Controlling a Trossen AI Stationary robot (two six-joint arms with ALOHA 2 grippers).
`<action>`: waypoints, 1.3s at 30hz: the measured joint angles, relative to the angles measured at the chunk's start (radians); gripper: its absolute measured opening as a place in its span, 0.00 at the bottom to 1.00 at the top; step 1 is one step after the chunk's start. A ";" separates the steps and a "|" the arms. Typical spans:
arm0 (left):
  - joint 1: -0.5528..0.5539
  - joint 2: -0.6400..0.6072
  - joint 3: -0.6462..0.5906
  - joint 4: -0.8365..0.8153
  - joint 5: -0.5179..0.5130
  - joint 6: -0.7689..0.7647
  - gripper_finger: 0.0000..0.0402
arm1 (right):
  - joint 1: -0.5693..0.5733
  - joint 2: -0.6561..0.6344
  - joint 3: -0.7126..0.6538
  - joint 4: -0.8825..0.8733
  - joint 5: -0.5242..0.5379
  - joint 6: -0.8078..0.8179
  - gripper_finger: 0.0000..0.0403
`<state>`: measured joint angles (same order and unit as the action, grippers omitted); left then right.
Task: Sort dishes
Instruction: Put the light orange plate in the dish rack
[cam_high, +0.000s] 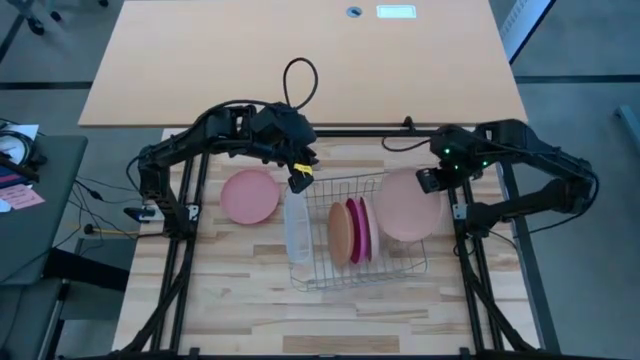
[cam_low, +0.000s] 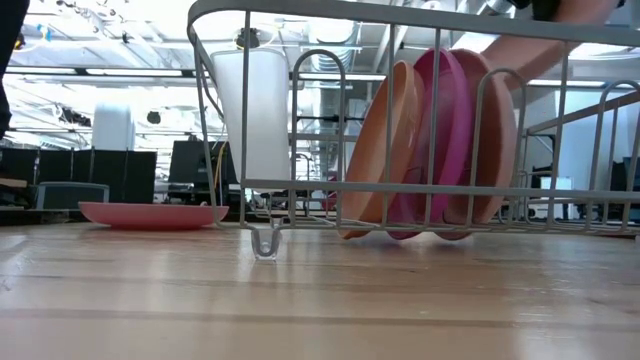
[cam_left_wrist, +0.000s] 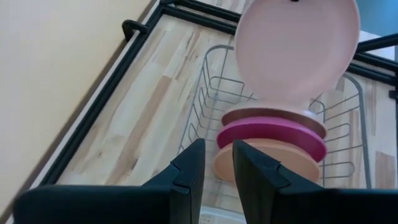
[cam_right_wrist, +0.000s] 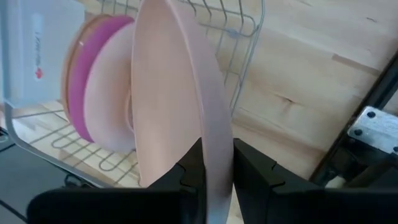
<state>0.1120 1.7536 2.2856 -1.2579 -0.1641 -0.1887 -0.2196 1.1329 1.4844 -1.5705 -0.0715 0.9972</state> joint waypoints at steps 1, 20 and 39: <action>0.000 0.000 0.000 0.000 0.000 0.008 0.19 | -0.009 0.000 0.006 0.000 0.000 -0.005 0.17; 0.000 0.000 0.000 0.000 -0.079 0.029 0.19 | -0.124 0.001 0.033 0.000 -0.004 -0.167 0.12; -0.052 0.079 0.002 0.317 0.083 -0.137 0.19 | -0.133 -0.002 0.040 -0.001 -0.037 -0.213 0.12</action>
<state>0.0603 1.8321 2.2878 -0.9412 -0.0806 -0.3262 -0.3528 1.1307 1.5241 -1.5716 -0.1084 0.7840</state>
